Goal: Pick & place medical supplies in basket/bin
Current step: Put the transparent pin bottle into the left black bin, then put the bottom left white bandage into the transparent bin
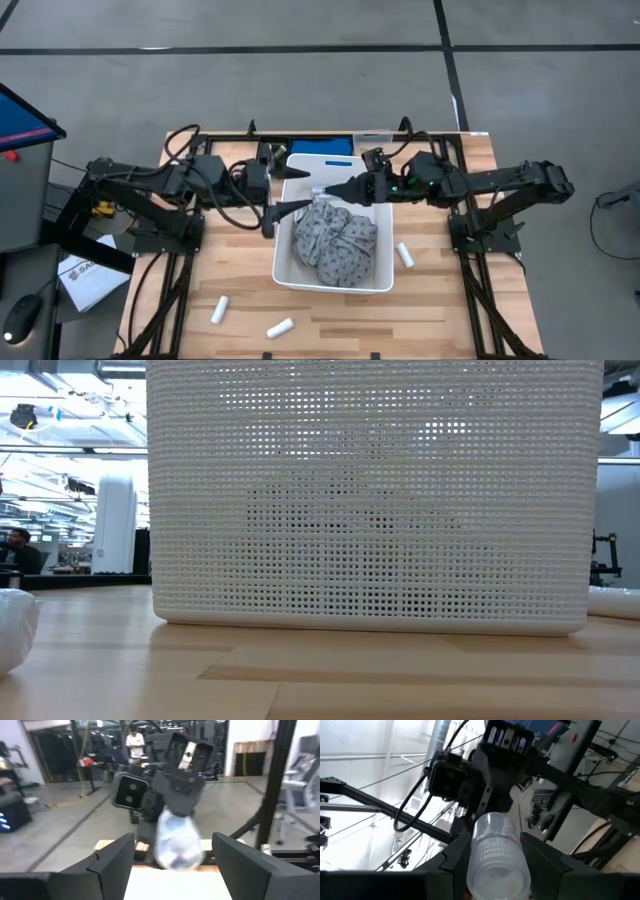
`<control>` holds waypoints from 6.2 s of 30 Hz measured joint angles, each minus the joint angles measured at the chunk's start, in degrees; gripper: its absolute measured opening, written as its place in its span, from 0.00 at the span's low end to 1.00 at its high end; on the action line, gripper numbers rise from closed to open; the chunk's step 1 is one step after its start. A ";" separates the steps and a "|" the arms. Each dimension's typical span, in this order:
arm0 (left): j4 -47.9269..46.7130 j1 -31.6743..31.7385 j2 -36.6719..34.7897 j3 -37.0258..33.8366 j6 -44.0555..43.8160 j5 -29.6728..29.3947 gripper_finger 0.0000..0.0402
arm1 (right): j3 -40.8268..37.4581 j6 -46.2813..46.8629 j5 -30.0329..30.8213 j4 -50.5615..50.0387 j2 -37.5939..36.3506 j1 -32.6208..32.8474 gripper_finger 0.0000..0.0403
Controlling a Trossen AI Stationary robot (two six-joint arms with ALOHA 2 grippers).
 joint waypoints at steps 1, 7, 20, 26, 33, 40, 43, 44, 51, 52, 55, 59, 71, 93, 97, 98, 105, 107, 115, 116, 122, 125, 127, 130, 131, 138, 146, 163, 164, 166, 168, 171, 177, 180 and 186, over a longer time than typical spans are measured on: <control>-0.15 -0.15 -0.01 0.00 0.79 -0.95 0.65 | 0.00 0.11 -0.04 0.03 0.00 0.00 0.37; -1.86 -0.29 0.02 -0.02 2.06 -2.78 0.67 | 0.00 0.37 0.04 0.14 0.00 -0.11 0.37; -2.03 -0.29 1.59 0.09 2.05 -1.41 0.68 | 1.92 1.81 -1.43 1.79 4.07 -1.17 0.37; -1.77 -0.29 1.81 0.13 2.06 -1.39 0.68 | 7.17 1.36 -5.83 3.07 8.19 -2.07 0.37; -1.78 -0.29 1.81 0.13 2.06 -1.45 0.68 | 9.61 1.81 -9.00 2.81 11.37 -2.93 0.37; -1.81 -0.29 1.67 0.13 4.30 -2.79 0.65 | 9.57 2.25 -9.41 2.87 11.92 -2.89 0.37; -2.24 -0.29 1.53 0.17 4.35 -2.91 0.60 | 9.57 2.03 -9.26 2.77 11.91 -2.92 0.37; -2.50 -0.29 1.55 0.17 4.35 -2.90 0.59 | 9.57 2.01 -9.19 2.83 11.89 -3.06 0.37; -2.59 -0.61 1.55 0.17 4.28 -2.88 0.49 | 9.57 1.81 -9.01 2.86 11.85 -3.19 0.37; -2.57 -0.79 1.55 0.17 4.27 -2.91 0.47 | 9.57 1.81 -9.03 2.85 11.82 -3.19 0.37; -2.59 -1.25 1.55 0.17 4.21 -3.00 0.42 | 9.57 1.81 -9.12 2.85 11.82 -3.19 0.37; -2.50 -1.47 1.57 0.17 4.19 -3.68 0.37 | 9.55 1.81 -9.01 2.85 11.80 -3.15 0.37; -1.80 -1.47 1.62 0.16 4.32 -5.69 0.35 | 9.53 0.80 -8.95 3.49 11.76 -3.19 0.41; -27.47 6.85 -5.93 -0.79 -5.03 -29.55 0.35 | 9.53 2.71 -17.04 0.95 11.72 -1.19 0.49; -34.14 14.00 -6.78 -5.45 -14.11 -27.67 0.35 | 9.55 2.54 -17.97 -1.97 10.34 -0.35 0.49; -34.12 15.82 -7.32 -7.02 -15.89 -27.02 0.35 | 9.58 2.07 -17.97 -3.80 9.50 -0.31 0.49; -31.00 30.88 -9.35 -18.51 -25.40 -14.04 0.36 | 9.55 -1.97 -11.76 -18.06 2.22 0.79 0.49; -29.40 35.17 -9.41 -21.53 -25.67 -9.72 0.36 | 9.53 -2.90 -9.15 -21.43 0.03 1.21 0.49; -24.04 47.11 -2.10 -28.74 -31.47 5.50 0.36 | 9.49 -4.22 -1.32 -31.21 -7.11 2.23 0.49; -24.25 47.86 -0.83 -28.95 -31.77 6.55 0.36 | 9.49 -4.22 -0.83 -31.85 -7.61 2.23 0.49; -21.09 49.84 6.85 -28.96 -32.72 10.06 0.36 | 9.51 -4.20 0.23 -33.07 -9.25 2.21 0.49; -18.06 50.09 10.04 -28.94 -33.01 10.70 0.36 | 9.48 -4.20 0.24 -33.90 -9.52 2.11 0.49; -16.57 50.42 11.69 -28.94 -33.16 10.85 0.36 | 9.49 -4.20 0.25 -34.50 -9.77 2.10 0.49; -14.58 50.82 13.88 -28.94 -33.49 11.01 0.36 | 9.49 -4.20 0.45 -34.40 -9.90 2.10 0.49; -14.20 50.98 14.63 -28.94 -33.54 11.26 0.36 | 9.49 -4.20 0.47 -34.34 -9.92 2.10 0.49; -13.09 51.23 18.40 -28.94 -33.13 11.56 0.38 | 9.49 -4.20 0.71 -34.44 -9.94 2.10 0.49; -11.90 51.44 18.71 -28.94 -31.16 9.91 0.47 | 9.49 -4.66 1.27 -34.62 -10.43 2.10 0.49; -13.79 48.41 -4.09 -28.89 -23.43 18.44 0.55 | 9.51 -6.74 6.65 -56.16 -16.15 3.34 0.49; -14.32 47.95 -6.70 -28.89 -23.34 19.56 0.55 | 9.49 -6.42 7.42 -57.91 -16.49 3.96 0.49; -14.74 46.87 -11.89 -28.89 -22.32 22.66 0.53 | 9.49 -6.30 8.03 -60.66 -17.24 5.33 0.49; -15.49 45.68 -16.69 -28.89 -21.04 26.14 0.52 | 9.49 -5.83 8.06 -63.01 -17.88 6.93 0.49; -16.24 43.22 -22.90 -28.89 -20.86 28.19 0.51 | 9.49 -5.74 8.21 -66.01 -18.64 9.51 0.49; -20.95 36.45 -30.42 -28.89 -22.54 28.27 0.49 | 9.49 -2.99 8.20 -75.67 -19.01 15.15 0.49; -26.81 31.37 -31.95 -28.89 -27.16 30.34 0.49 | 9.49 -0.23 9.61 -76.88 -18.88 17.71 0.49; -31.62 14.45 -31.47 -28.89 -43.94 35.10 0.48 | 9.49 1.93 17.65 -73.06 -19.01 22.61 0.49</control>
